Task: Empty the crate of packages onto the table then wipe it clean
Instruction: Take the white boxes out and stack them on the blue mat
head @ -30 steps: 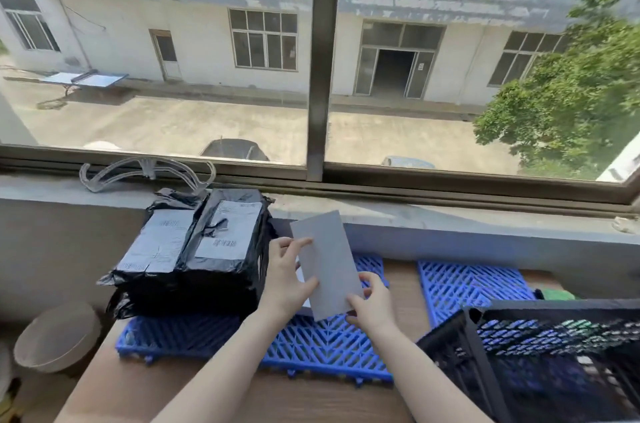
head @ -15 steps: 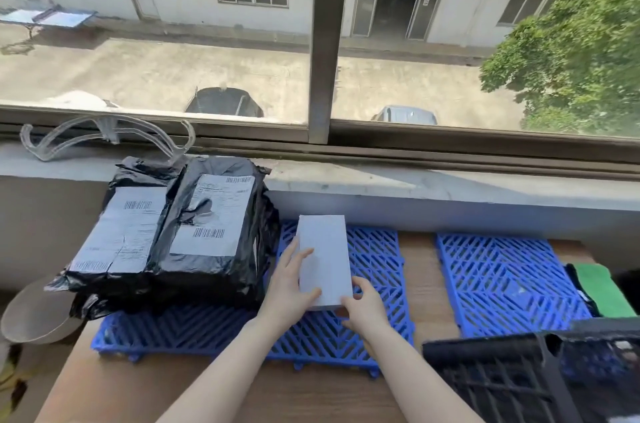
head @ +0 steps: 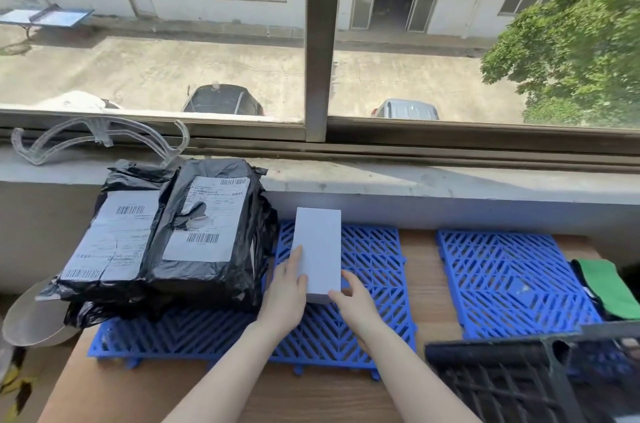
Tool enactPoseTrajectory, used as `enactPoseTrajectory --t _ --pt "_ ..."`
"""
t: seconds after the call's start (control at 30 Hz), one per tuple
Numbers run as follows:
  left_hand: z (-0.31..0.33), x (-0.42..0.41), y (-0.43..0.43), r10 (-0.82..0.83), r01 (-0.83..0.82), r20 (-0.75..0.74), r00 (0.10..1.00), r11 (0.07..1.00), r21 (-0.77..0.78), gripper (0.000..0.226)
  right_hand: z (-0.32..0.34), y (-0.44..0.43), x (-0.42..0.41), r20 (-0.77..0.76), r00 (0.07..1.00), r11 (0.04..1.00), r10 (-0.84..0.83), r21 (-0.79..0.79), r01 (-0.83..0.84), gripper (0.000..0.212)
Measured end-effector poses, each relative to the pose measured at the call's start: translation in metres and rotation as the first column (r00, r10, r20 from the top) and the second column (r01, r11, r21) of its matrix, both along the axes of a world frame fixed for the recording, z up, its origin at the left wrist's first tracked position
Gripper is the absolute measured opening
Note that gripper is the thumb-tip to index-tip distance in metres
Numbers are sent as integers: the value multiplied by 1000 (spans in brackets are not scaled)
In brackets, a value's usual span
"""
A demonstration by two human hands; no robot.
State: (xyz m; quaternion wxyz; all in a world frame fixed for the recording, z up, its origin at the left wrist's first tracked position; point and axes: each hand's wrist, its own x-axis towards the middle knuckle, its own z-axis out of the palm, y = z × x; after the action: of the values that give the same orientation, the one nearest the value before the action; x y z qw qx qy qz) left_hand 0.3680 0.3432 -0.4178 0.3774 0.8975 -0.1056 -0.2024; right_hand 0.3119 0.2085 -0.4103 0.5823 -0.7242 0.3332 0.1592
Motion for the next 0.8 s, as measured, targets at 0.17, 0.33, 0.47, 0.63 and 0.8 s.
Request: enactPoseTrajectory --t 0.17,0.33,0.47,0.63,0.8 --pt "1 -2 -2 -72 72 -11 997 997 -13 60 -4 2 -3 18 997 996 -71 60 70 56" --pt "3 -9 -6 -75 74 -29 997 996 -49 68 -6 1 -5 51 995 993 -90 84 86 54" --pt "2 -10 -9 21 -26 -59 998 995 -99 70 -11 0 1 81 996 998 -34 -44 38 57" --pt "1 -16 -13 88 -103 -99 991 981 -161 76 -7 -2 4 124 991 997 51 -67 -43 53" --pt "3 -23 -14 82 -92 -69 994 982 -164 74 -14 -1 -5 107 988 984 114 -149 -98 57"
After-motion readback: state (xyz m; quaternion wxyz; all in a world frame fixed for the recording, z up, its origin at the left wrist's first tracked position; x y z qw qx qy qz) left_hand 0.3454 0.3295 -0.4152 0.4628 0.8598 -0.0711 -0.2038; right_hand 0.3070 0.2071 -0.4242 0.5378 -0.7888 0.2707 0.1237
